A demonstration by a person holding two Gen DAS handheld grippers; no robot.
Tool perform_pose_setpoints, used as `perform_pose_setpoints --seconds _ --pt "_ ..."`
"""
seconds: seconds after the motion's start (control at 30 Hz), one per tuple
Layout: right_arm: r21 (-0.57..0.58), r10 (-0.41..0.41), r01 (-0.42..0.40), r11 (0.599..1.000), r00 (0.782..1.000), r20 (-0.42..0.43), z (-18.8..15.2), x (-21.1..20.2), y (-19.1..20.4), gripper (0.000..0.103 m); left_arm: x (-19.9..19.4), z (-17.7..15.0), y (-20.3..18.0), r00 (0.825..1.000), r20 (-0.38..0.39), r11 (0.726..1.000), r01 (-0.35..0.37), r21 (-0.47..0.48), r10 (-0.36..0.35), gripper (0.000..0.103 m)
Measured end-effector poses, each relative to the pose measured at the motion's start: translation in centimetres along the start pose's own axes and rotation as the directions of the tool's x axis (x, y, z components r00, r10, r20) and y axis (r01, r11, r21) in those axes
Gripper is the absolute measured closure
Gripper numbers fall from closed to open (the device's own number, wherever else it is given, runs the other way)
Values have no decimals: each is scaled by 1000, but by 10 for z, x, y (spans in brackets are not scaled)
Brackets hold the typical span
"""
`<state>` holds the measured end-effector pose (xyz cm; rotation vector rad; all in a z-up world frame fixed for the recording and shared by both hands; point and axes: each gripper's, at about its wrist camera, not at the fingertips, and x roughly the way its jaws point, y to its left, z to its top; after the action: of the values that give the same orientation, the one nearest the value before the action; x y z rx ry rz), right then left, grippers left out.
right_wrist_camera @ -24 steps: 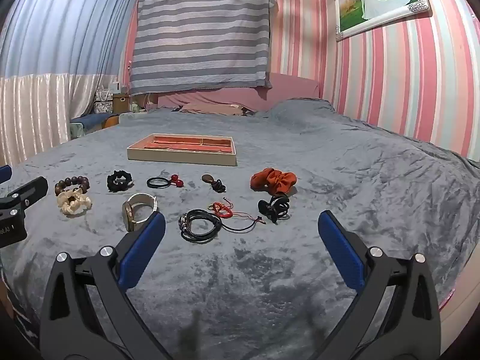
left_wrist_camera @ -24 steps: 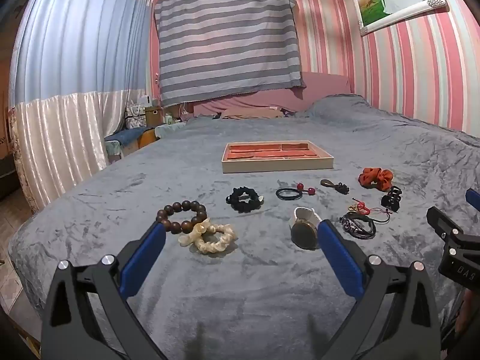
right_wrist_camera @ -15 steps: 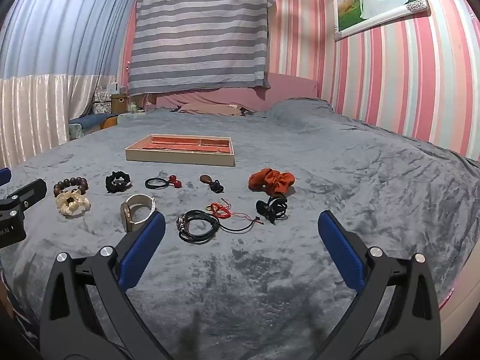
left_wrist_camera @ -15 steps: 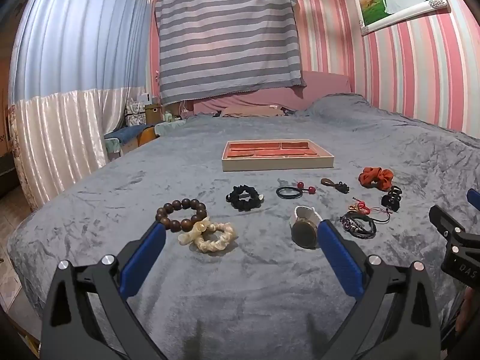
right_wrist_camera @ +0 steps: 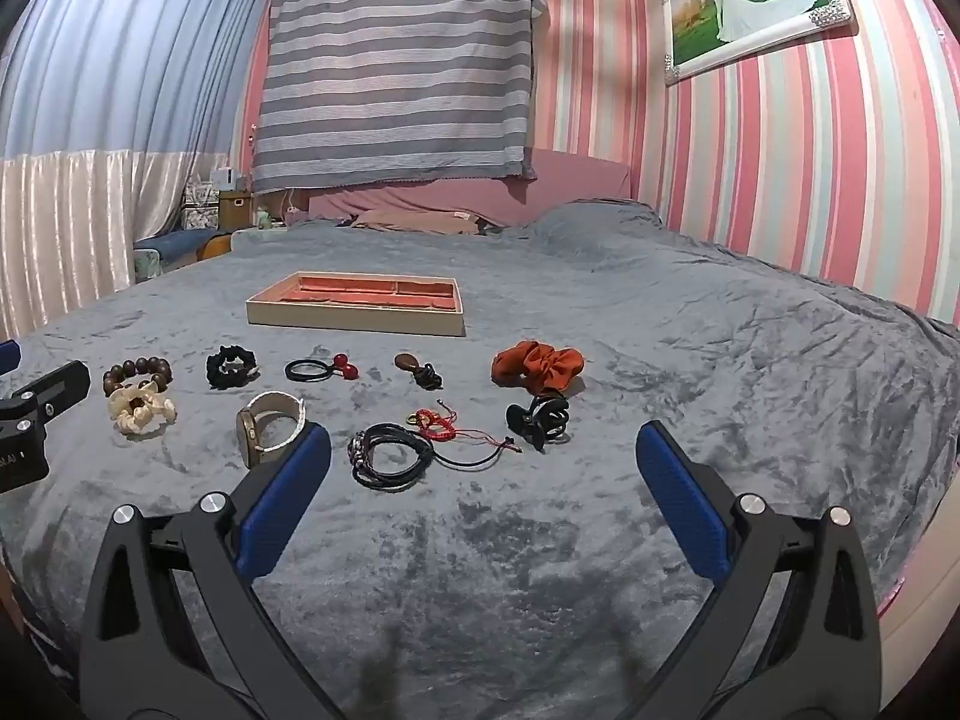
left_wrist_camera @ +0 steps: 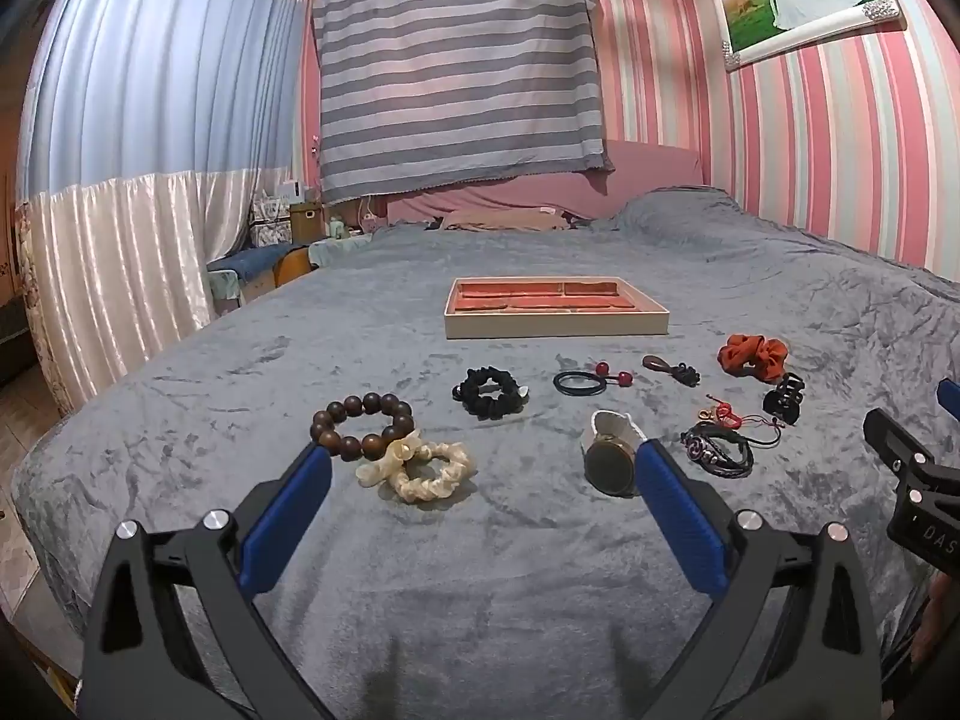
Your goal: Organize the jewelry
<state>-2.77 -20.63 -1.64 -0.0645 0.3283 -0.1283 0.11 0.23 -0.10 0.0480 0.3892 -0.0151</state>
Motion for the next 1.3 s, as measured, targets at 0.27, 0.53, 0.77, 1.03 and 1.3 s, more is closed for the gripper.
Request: perform_pose_setpoints --seconds 0.27,0.53,0.77,1.03,1.3 --pt "3 -10 10 1000 1000 -9 2 1 2 4 5 -2 1 1000 -5 1000 2 -5 -2 4" --pt "6 -19 19 1000 1000 -14 2 2 1 4 6 -2 1 1000 -6 1000 3 -6 -3 4" --pt "5 -19 19 1000 1000 -13 1 2 1 4 6 -3 1 1000 -6 1000 4 -8 -4 4" --pt "7 -20 20 1000 1000 -14 1 2 1 4 7 -3 0 1000 -7 1000 5 -7 -5 4" --pt "8 -21 21 1000 1000 -14 1 2 0 4 6 -2 2 1000 -7 1000 5 -10 -5 4"
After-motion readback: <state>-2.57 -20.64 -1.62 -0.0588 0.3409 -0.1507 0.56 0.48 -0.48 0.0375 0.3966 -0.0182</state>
